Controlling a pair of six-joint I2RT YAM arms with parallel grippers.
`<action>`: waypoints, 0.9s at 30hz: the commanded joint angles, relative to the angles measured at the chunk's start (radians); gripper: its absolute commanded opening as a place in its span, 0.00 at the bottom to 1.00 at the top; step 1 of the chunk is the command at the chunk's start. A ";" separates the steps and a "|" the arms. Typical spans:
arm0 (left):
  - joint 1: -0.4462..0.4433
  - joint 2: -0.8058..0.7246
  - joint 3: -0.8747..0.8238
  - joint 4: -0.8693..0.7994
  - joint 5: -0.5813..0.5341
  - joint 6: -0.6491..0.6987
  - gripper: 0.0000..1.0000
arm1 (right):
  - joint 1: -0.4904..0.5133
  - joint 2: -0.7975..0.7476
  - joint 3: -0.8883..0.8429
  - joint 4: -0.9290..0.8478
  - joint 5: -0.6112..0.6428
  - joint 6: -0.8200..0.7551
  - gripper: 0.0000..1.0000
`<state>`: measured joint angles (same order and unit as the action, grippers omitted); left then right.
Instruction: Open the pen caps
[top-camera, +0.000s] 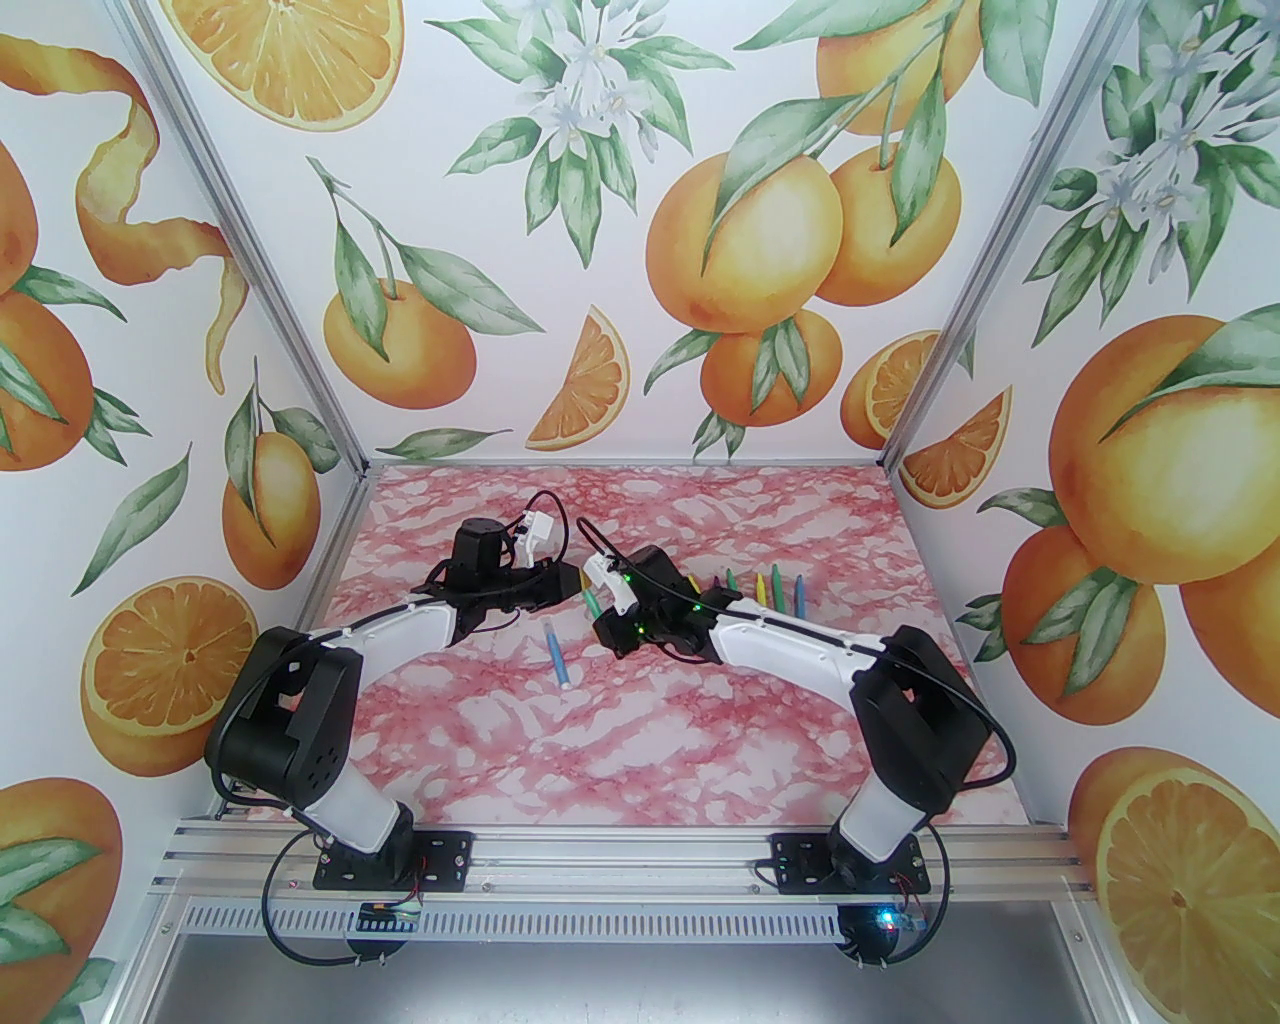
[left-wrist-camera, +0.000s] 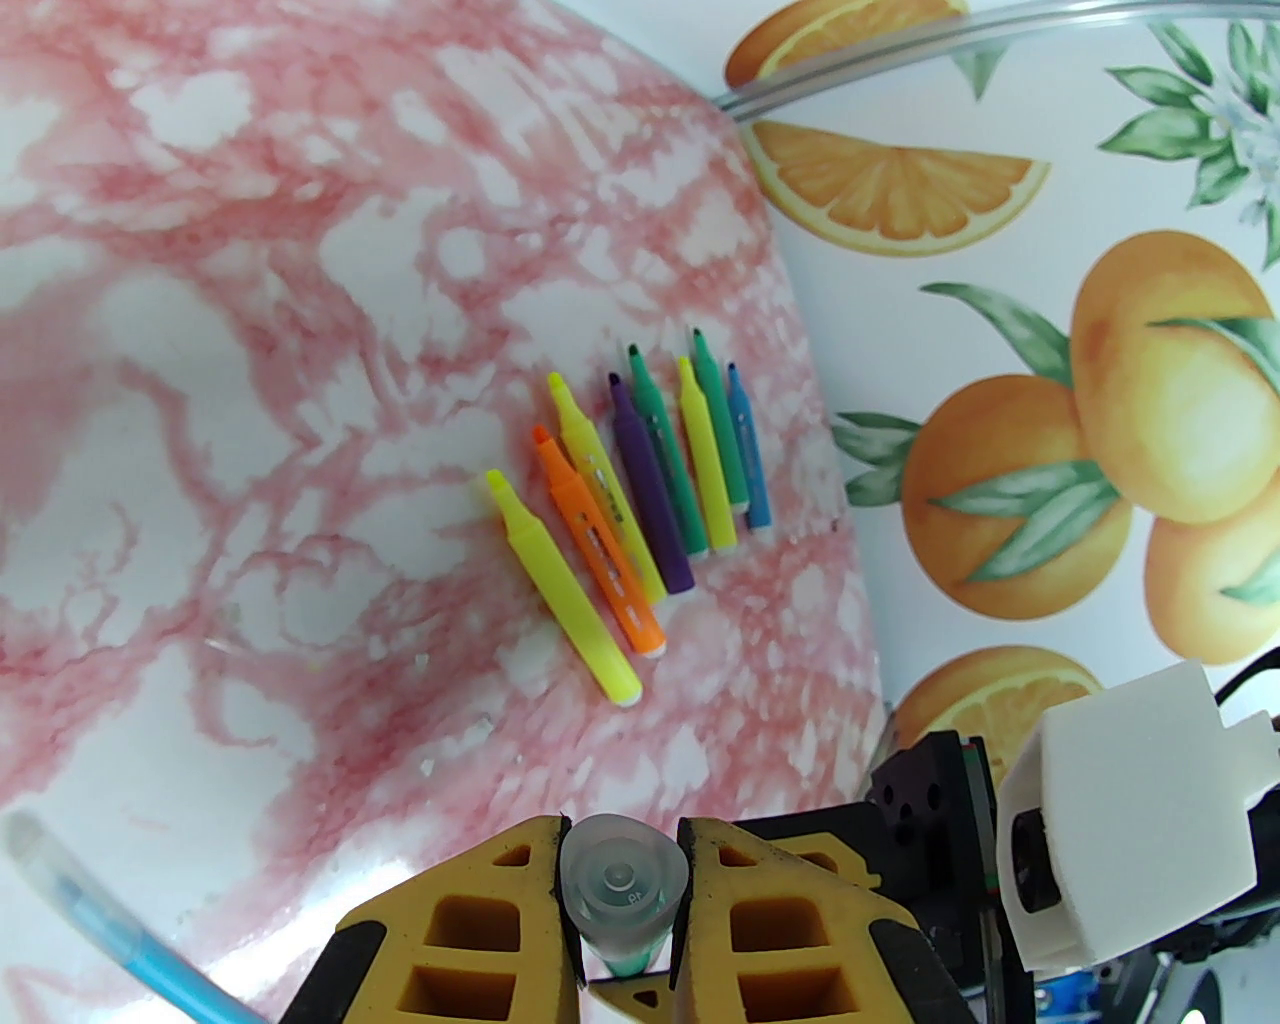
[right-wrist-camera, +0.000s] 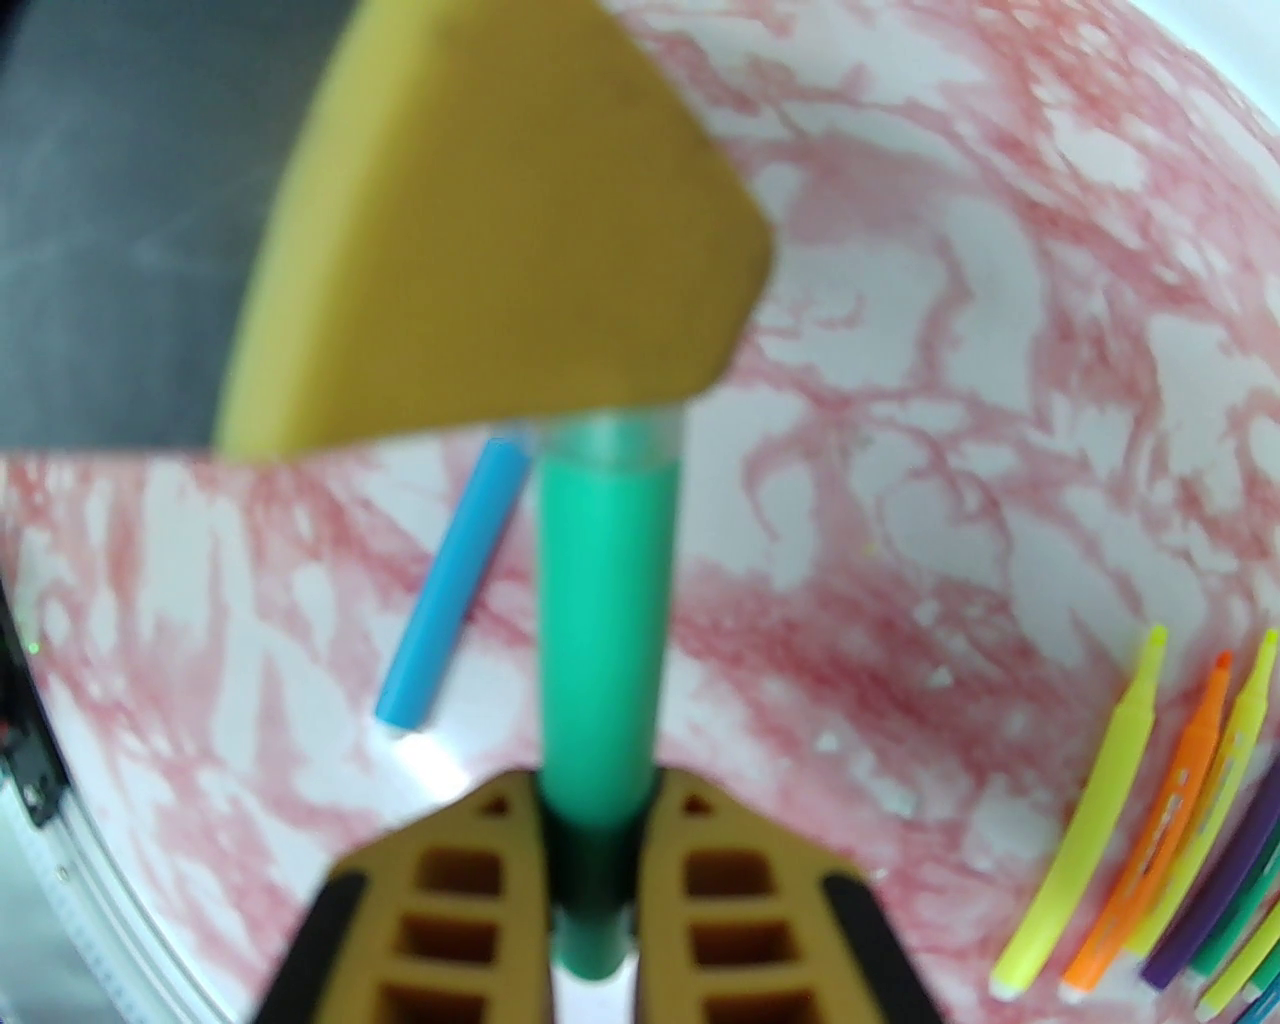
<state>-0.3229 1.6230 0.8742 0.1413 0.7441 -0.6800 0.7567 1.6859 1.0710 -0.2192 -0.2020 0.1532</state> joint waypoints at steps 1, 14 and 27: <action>0.035 -0.008 0.070 0.047 -0.098 -0.021 0.00 | 0.007 -0.042 -0.073 -0.059 -0.094 -0.041 0.00; 0.053 0.004 0.077 0.066 -0.180 -0.083 0.00 | 0.006 -0.081 -0.152 -0.031 -0.132 -0.063 0.00; 0.087 -0.028 0.097 0.014 -0.209 -0.067 0.00 | 0.006 -0.100 -0.183 -0.028 -0.156 -0.074 0.00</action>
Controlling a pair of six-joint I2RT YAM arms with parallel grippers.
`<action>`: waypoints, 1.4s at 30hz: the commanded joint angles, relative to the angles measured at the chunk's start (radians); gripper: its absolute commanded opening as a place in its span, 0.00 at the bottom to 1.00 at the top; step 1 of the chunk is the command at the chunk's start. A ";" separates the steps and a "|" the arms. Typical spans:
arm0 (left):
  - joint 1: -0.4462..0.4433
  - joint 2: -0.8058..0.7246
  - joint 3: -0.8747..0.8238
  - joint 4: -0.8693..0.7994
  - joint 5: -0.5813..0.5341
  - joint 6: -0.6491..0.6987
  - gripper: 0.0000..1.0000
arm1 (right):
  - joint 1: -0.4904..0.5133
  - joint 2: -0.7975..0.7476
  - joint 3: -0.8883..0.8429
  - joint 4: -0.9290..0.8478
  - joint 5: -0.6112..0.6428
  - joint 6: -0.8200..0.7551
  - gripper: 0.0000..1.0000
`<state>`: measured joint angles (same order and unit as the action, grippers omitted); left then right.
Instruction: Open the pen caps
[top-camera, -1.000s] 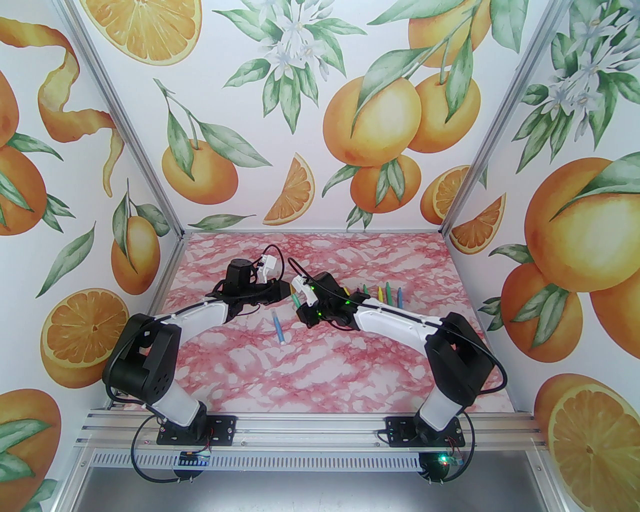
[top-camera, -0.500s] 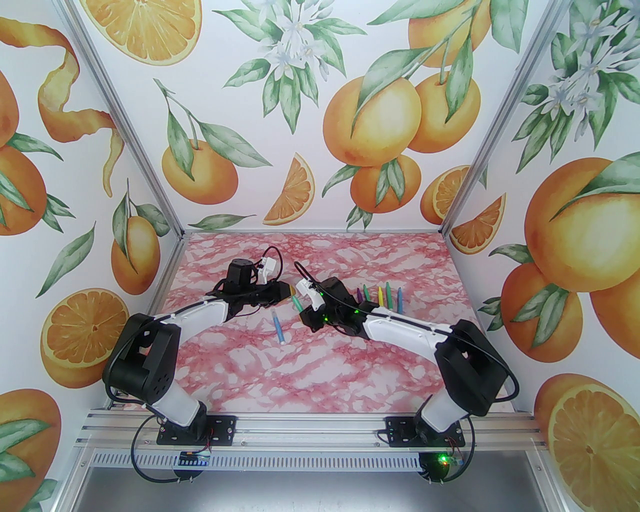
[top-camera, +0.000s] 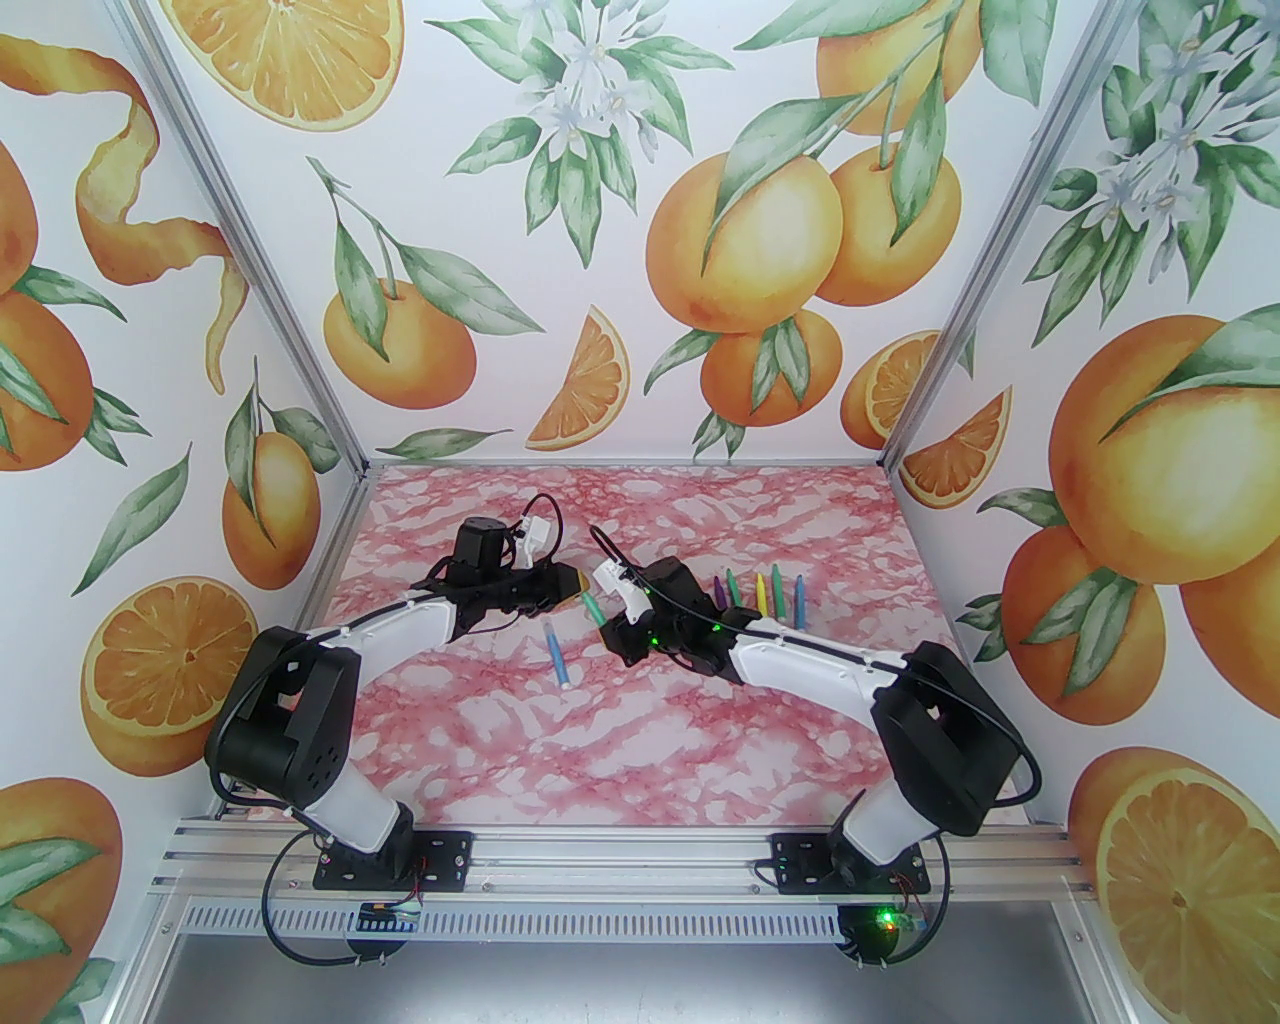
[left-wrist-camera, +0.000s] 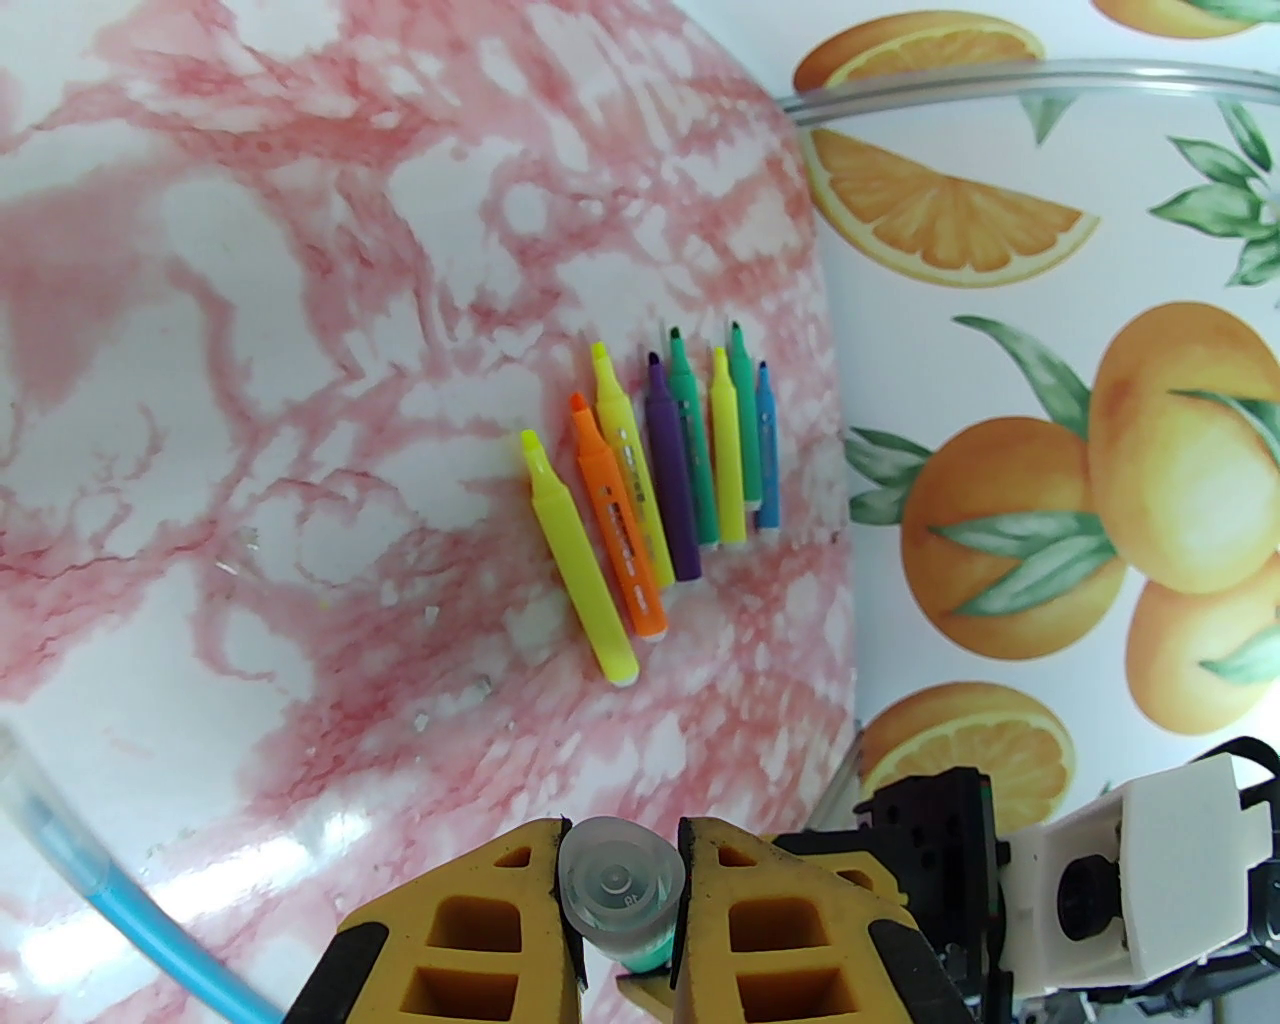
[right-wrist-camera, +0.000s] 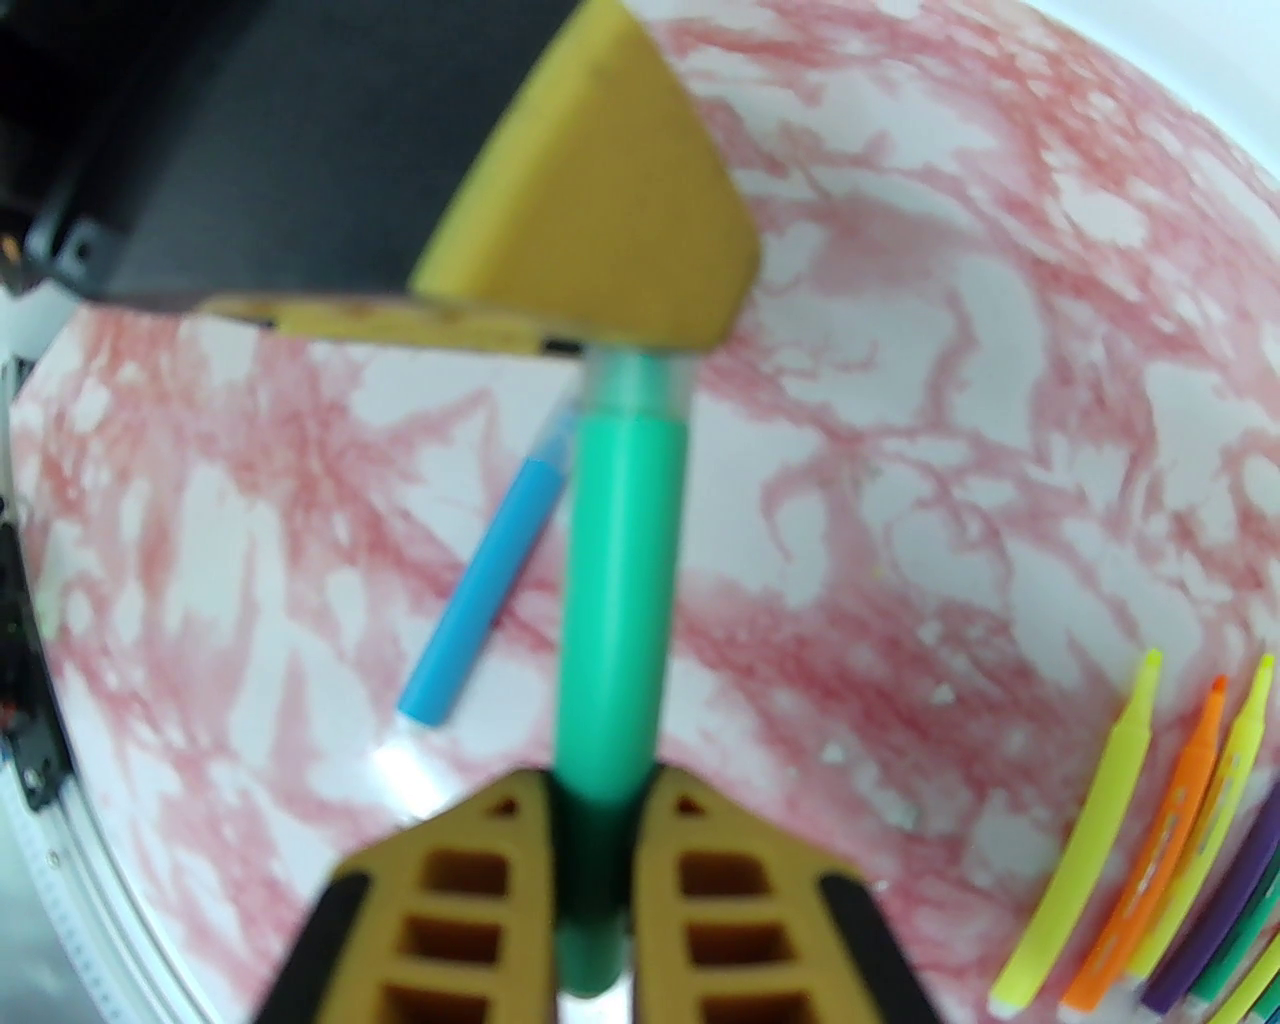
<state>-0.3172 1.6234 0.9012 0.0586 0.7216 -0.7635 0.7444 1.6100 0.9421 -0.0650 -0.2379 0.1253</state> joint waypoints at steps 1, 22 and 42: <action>0.084 -0.029 0.071 0.095 -0.186 0.016 0.00 | 0.018 -0.027 -0.056 -0.183 -0.122 -0.047 0.00; 0.110 -0.071 0.061 0.036 -0.134 0.063 0.00 | 0.017 -0.085 -0.044 -0.189 -0.078 -0.050 0.00; 0.130 -0.143 0.101 -0.462 -0.518 0.416 0.00 | 0.061 0.161 0.153 -0.184 0.103 0.259 0.41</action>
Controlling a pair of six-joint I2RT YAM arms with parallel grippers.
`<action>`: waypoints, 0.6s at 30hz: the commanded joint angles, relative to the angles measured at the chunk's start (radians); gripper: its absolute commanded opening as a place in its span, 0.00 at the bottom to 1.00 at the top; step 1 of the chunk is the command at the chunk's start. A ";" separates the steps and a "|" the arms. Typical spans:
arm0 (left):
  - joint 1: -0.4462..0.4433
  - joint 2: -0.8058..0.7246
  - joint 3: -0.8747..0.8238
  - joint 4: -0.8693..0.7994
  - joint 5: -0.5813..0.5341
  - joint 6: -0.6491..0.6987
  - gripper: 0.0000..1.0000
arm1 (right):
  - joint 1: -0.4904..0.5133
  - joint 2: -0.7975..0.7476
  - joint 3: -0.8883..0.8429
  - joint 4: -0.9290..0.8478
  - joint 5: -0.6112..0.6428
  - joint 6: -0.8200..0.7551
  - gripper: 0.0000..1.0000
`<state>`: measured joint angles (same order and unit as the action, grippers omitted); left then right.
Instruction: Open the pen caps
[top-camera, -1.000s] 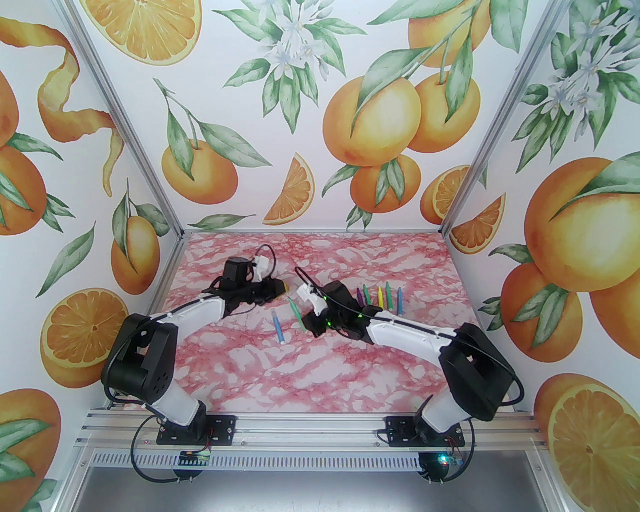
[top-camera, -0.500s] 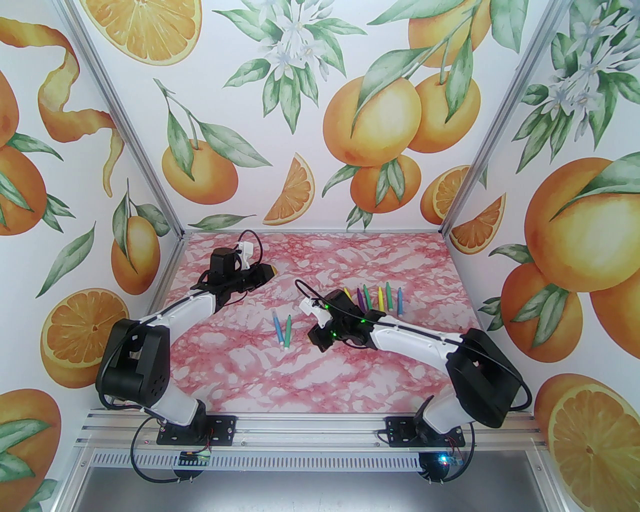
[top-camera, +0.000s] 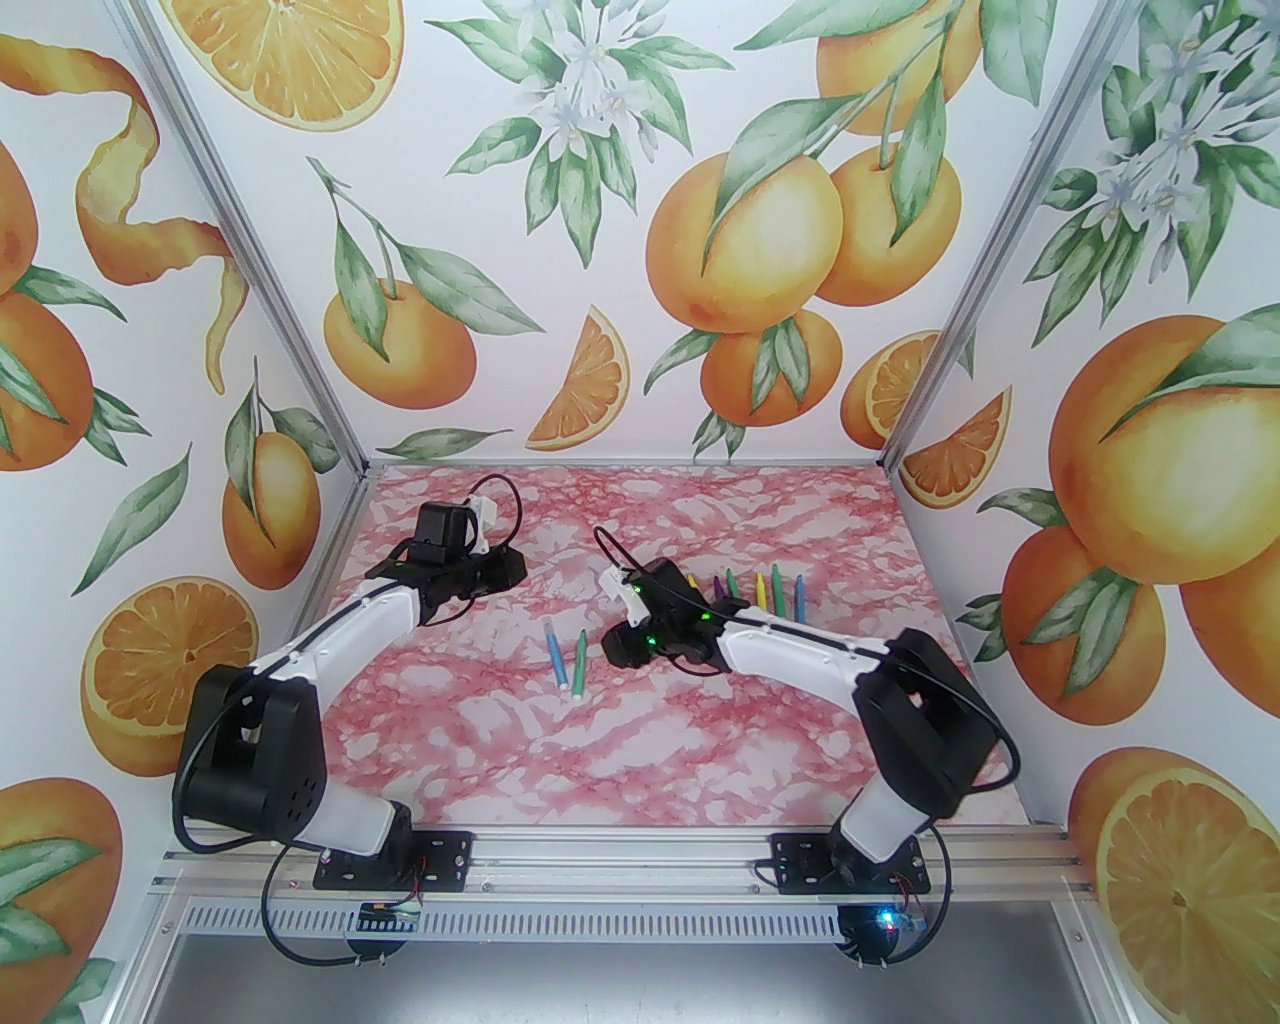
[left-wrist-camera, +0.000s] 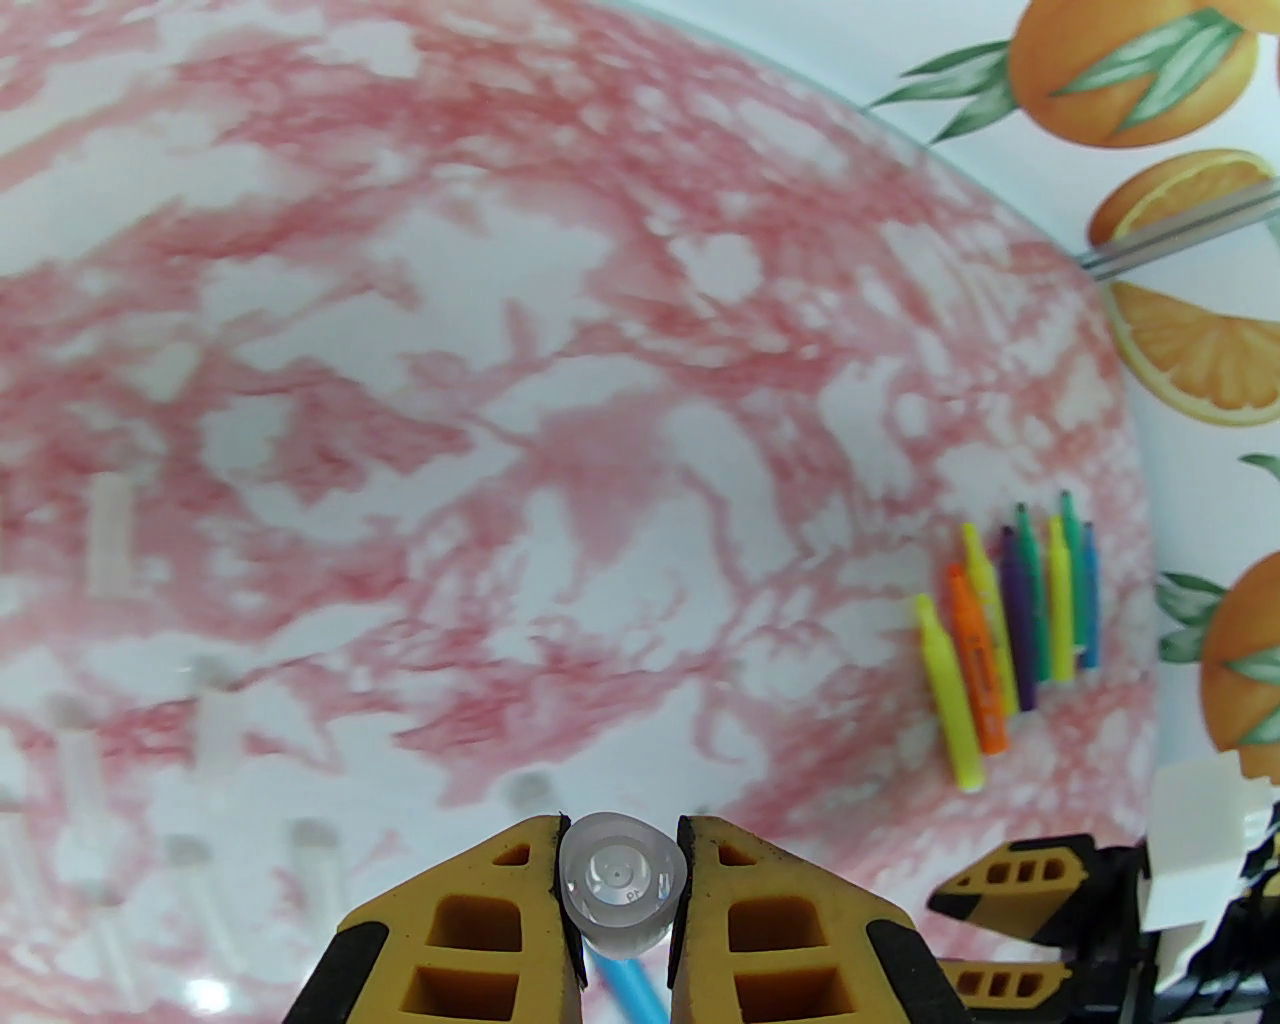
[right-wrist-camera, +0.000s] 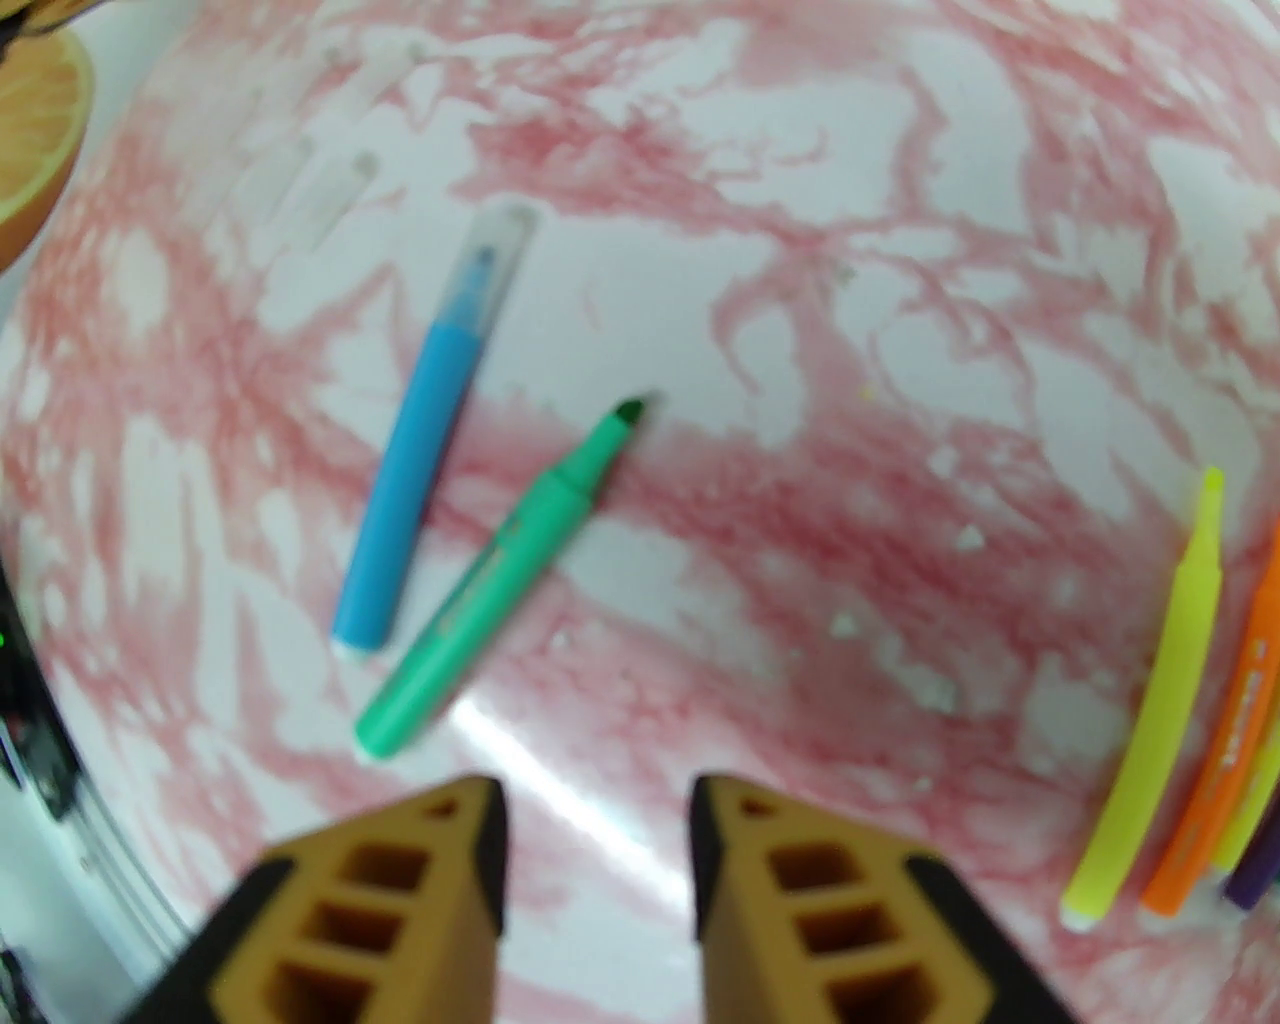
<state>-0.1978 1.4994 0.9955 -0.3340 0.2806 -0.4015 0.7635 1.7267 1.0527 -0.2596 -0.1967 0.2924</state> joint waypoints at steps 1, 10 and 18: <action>0.012 -0.015 0.006 -0.080 -0.090 0.063 0.00 | 0.056 0.064 0.054 0.010 0.067 0.103 0.41; 0.032 -0.001 -0.023 -0.094 -0.120 0.093 0.00 | 0.118 0.158 0.105 -0.005 0.103 0.163 0.42; 0.037 -0.006 -0.042 -0.089 -0.114 0.101 0.00 | 0.122 0.197 0.130 -0.007 0.083 0.156 0.43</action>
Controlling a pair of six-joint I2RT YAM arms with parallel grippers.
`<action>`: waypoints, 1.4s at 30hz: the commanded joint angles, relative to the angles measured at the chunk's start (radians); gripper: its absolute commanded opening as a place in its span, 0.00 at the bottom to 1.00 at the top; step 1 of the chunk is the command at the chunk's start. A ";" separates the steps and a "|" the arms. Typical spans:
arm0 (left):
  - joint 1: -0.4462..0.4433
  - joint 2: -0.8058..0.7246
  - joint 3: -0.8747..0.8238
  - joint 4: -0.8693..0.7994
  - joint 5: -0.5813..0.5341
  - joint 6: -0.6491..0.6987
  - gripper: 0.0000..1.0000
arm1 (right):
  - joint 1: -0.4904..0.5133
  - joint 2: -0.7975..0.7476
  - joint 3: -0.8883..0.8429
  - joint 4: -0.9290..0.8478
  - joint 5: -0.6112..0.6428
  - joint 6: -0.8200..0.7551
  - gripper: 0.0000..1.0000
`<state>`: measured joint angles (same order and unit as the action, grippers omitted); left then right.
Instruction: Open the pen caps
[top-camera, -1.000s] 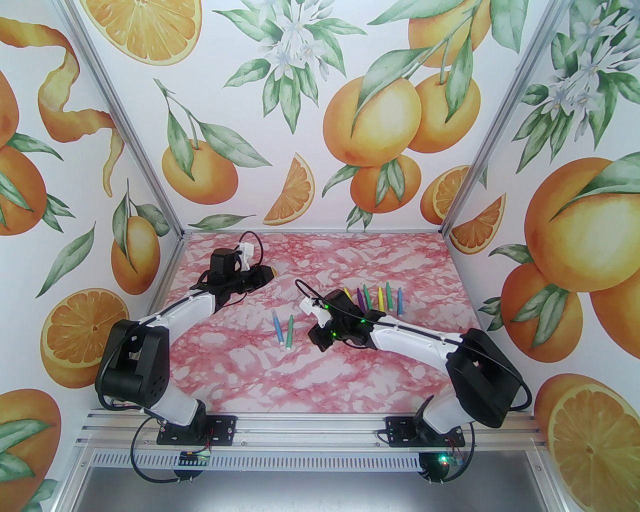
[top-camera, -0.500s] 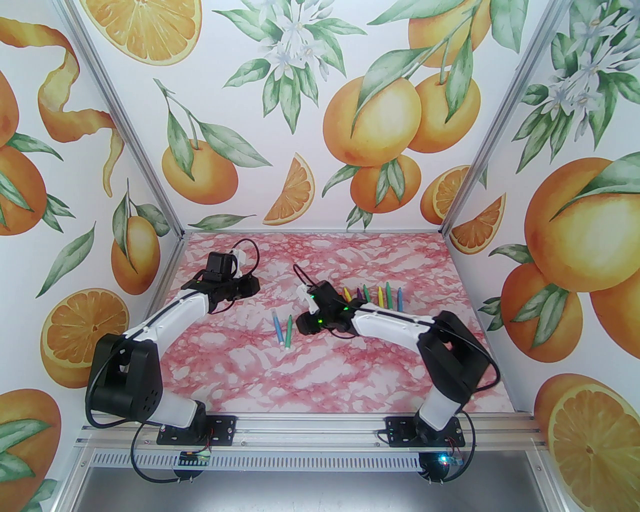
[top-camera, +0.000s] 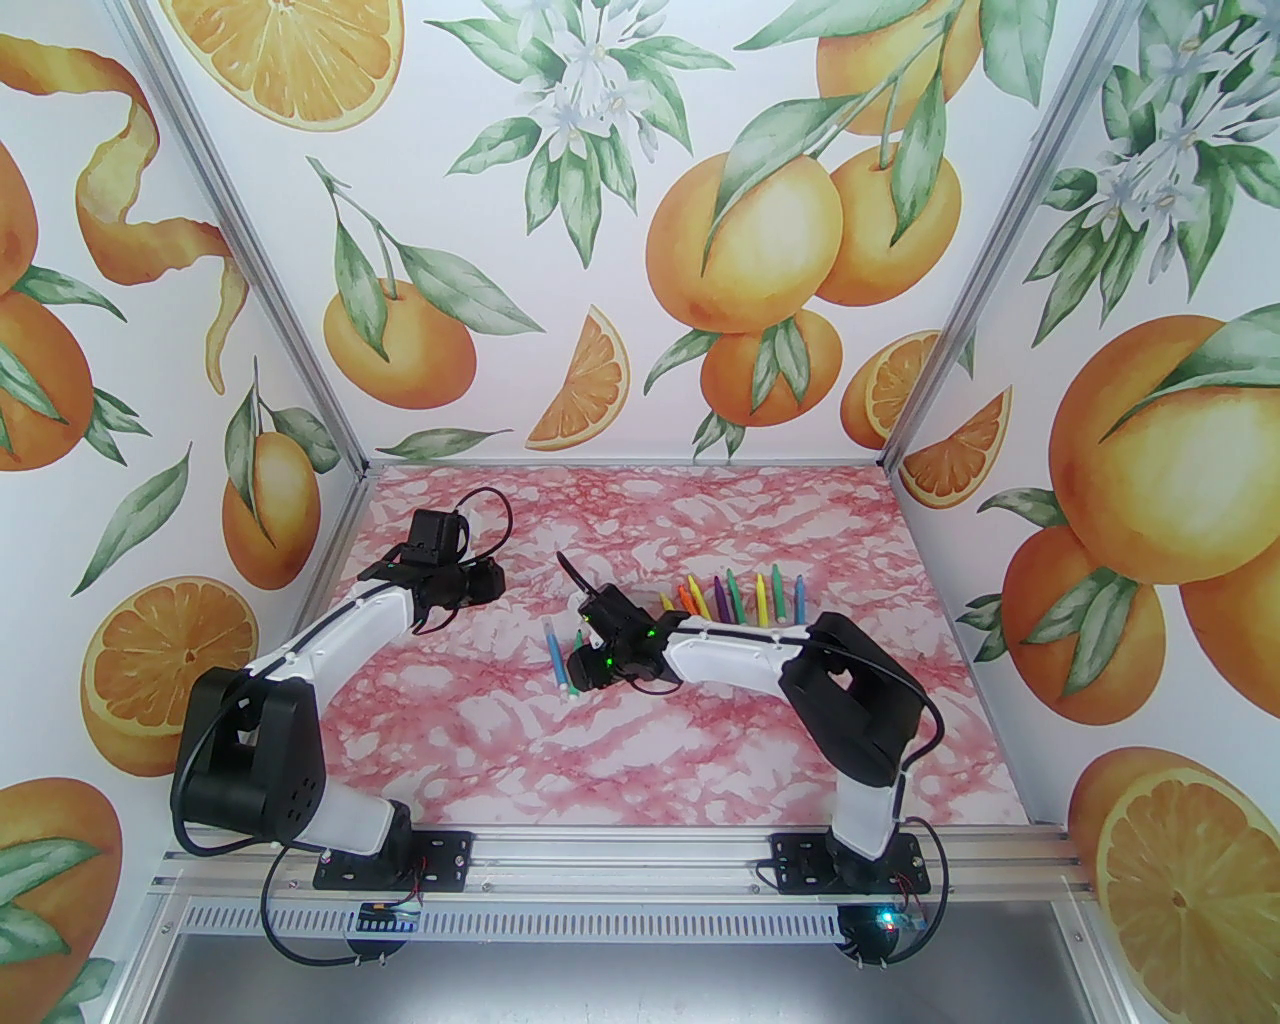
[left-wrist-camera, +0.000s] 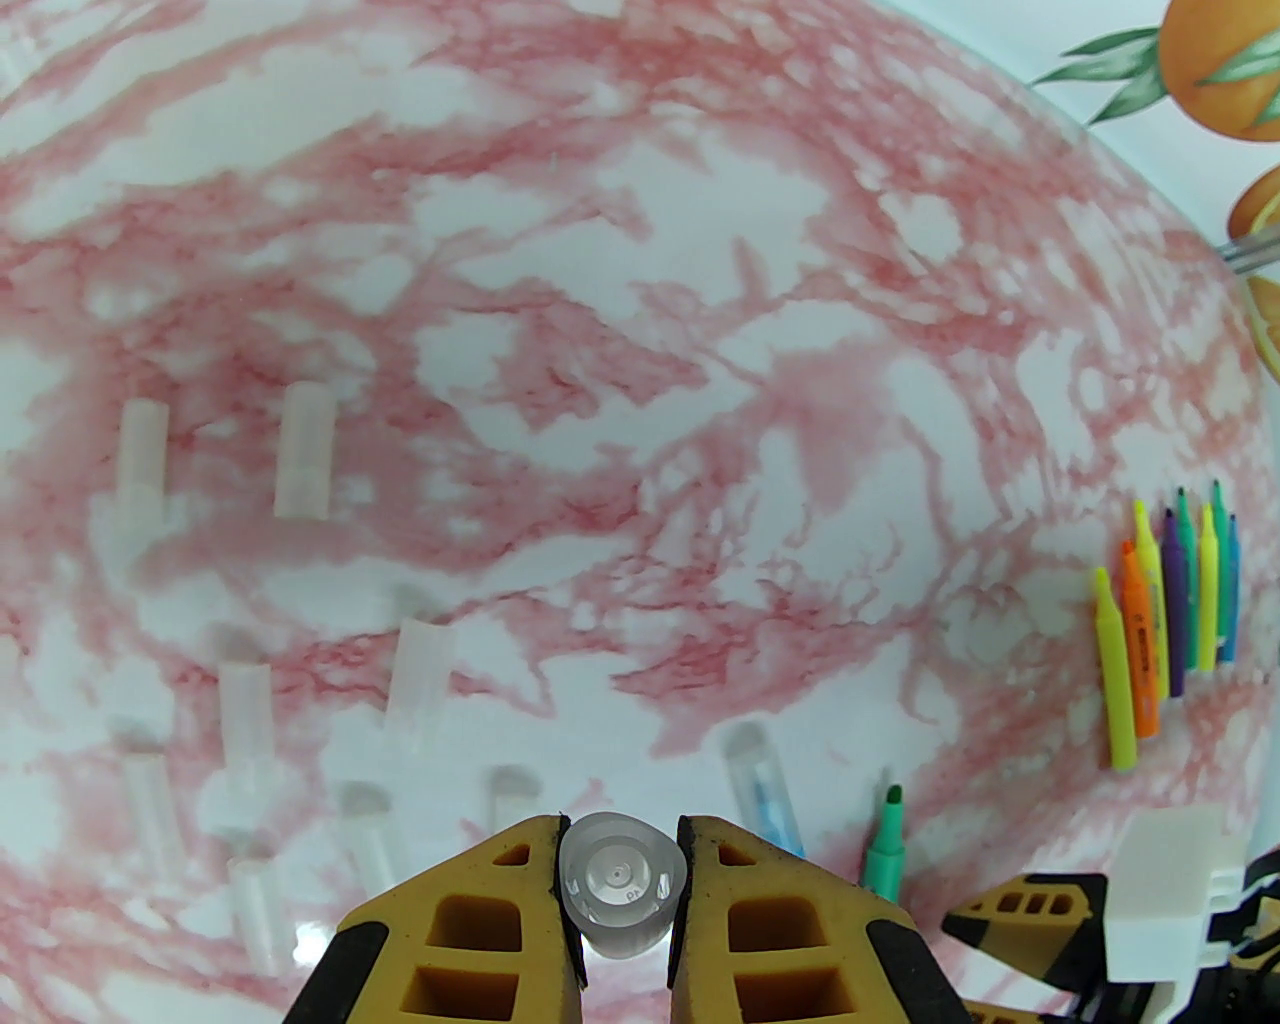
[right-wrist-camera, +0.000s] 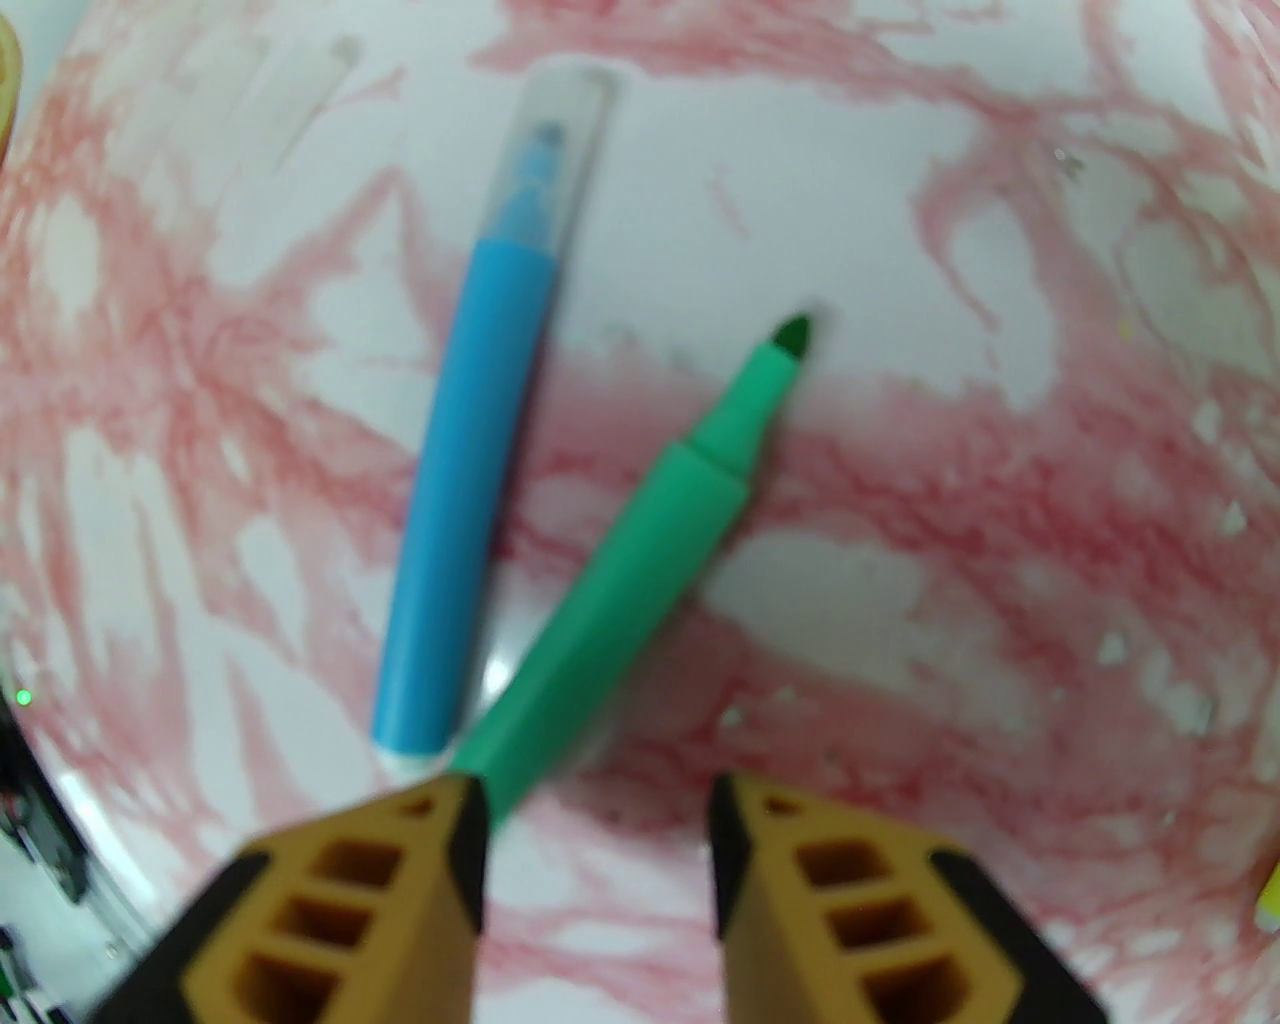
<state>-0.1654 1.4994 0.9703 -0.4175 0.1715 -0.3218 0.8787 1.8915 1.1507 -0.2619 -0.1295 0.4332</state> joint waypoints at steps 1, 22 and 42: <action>0.006 -0.010 -0.026 -0.004 -0.006 0.021 0.00 | 0.007 0.038 0.033 0.001 0.012 0.017 0.43; 0.010 -0.012 -0.044 -0.002 -0.001 0.044 0.00 | -0.006 0.135 0.159 -0.221 0.139 -0.076 0.33; 0.011 0.014 -0.041 -0.026 0.057 0.069 0.00 | -0.157 0.072 0.116 -0.343 0.274 -0.240 0.10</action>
<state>-0.1635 1.5005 0.9363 -0.4278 0.2100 -0.2768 0.7414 1.9747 1.2930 -0.5354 0.0734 0.2337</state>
